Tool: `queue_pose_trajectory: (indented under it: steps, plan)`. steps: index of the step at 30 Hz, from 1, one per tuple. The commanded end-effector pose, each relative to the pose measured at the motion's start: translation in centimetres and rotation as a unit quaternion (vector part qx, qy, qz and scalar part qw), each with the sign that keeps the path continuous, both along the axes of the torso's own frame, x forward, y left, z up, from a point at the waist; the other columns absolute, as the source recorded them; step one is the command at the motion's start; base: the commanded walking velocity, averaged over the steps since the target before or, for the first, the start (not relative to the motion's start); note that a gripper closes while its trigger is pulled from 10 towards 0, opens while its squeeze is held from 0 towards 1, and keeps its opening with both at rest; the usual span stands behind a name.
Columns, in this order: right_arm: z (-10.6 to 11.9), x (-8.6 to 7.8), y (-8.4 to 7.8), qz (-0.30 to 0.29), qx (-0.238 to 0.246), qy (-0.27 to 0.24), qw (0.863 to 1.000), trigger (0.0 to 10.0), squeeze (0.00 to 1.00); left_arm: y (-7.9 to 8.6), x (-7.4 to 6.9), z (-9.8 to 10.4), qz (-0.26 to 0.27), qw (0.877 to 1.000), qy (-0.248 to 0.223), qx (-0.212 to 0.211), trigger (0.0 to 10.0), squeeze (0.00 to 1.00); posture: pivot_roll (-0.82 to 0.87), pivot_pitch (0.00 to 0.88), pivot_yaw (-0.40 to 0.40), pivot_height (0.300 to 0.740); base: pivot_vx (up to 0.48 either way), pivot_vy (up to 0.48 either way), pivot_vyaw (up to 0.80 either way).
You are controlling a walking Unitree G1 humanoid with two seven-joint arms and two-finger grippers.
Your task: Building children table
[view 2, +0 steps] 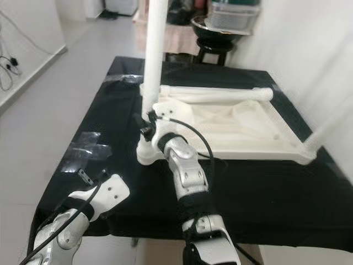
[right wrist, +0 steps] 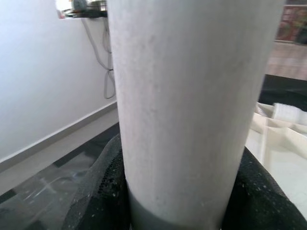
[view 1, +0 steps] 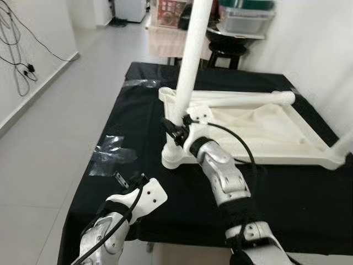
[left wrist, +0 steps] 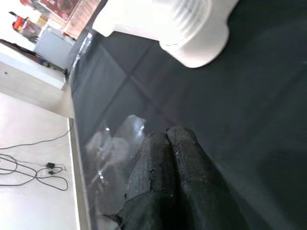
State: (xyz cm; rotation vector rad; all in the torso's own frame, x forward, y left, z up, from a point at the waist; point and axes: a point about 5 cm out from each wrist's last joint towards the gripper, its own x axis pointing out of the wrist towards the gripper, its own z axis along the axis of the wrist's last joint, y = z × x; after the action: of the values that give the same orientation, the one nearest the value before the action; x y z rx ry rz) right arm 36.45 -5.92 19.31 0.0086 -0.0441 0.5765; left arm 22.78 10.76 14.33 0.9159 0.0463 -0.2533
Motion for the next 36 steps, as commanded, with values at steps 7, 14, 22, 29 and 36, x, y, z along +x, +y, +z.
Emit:
queue_pose_trajectory:
  steps: [7, 14, 22, 29, 36]
  plan:
    - [1.6, -1.0, 1.2, 0.185, 0.0, 0.013, 0.983, 10.0, 0.93, -0.2, -0.1, -0.4, 0.002, 0.999, 0.026, -0.026, 10.0, 0.0, 0.07, 0.108, -0.116, 0.74, 0.0, 0.0, 0.0]
    - [4.2, -1.4, 1.1, 0.343, 0.021, -0.032, 0.939, 10.0, 1.0, -0.2, -0.1, -0.3, 0.003, 0.999, 0.029, -0.024, 10.0, 0.0, 0.07, 0.113, -0.116, 0.74, 0.0, 0.0, 0.0]
    - [4.5, -0.7, 1.7, 0.474, -0.032, -0.022, 0.88, 10.0, 0.0, 0.0, -0.5, -0.5, 0.005, 0.999, 0.029, -0.023, 10.0, 0.0, 0.1, 0.104, -0.107, 0.74, 0.0, 0.0, 0.0]
    - [3.6, 0.0, 3.0, 0.454, -0.05, 0.011, 0.889, 3.3, 0.0, 0.5, -0.6, -0.8, 0.008, 0.999, 0.032, -0.022, 10.0, 0.0, 0.14, 0.092, -0.095, 0.74, 0.0, 0.0, 0.0]
    - [2.1, 0.4, 3.0, 0.412, -0.04, 0.037, 0.91, 0.0, 0.0, 1.1, -0.9, -1.1, 0.012, 0.999, 0.04, -0.022, 10.0, 0.0, 0.15, 0.083, -0.058, 0.74, 0.0, 0.0, 0.0]
